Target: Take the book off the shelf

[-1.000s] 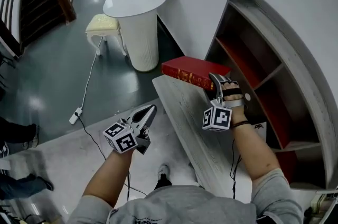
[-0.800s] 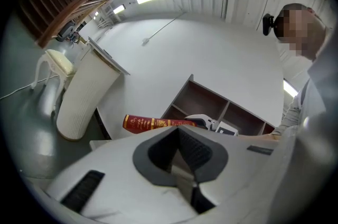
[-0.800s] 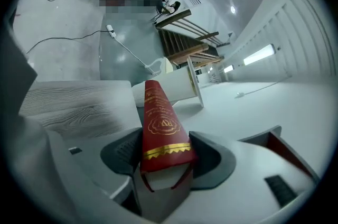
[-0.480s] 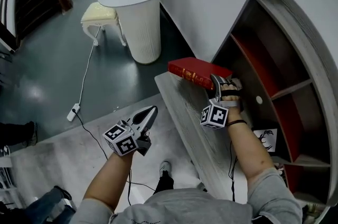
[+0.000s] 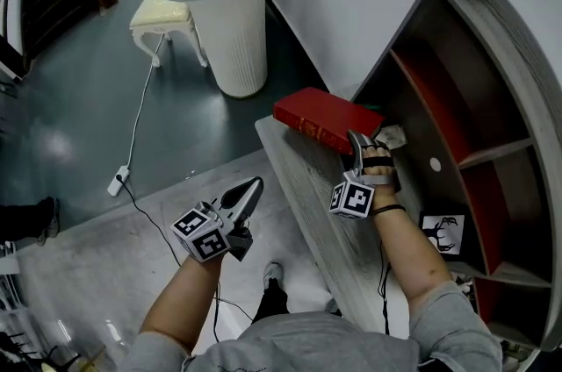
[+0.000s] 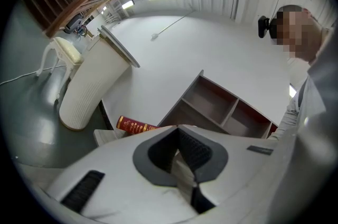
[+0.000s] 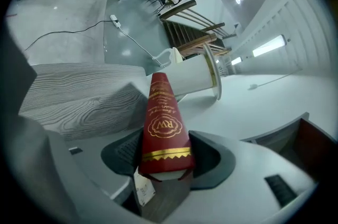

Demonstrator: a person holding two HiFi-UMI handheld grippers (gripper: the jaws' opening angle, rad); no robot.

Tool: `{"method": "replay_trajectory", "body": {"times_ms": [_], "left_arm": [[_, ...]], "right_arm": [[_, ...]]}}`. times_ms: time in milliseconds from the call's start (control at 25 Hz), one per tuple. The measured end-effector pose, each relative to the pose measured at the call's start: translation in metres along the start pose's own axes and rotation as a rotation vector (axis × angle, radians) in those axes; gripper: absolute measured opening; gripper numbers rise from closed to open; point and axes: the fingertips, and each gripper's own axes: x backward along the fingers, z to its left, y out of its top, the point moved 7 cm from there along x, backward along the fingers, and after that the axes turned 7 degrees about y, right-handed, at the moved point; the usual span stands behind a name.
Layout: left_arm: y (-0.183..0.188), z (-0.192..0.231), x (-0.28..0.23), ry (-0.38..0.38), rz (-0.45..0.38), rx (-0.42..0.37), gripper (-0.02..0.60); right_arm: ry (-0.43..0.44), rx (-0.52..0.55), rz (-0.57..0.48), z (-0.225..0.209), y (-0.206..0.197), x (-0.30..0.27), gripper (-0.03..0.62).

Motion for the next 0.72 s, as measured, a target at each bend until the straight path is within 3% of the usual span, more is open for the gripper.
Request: {"method": "replay_trajectory", "body": {"times_ms": [240, 720], "left_arm": [[-0.005, 0.001, 0.003, -0.004, 0.008, -0.008, 0.012], [-0.011, 0.006, 0.009, 0.009, 0.013, 0.022, 0.012]], "right_arm": [[0.055, 0.024, 0.023, 0.033, -0.008, 0.002, 0.259], [0.088, 0.070, 0.030, 0.049, -0.004, 0.001, 0.268]]}}
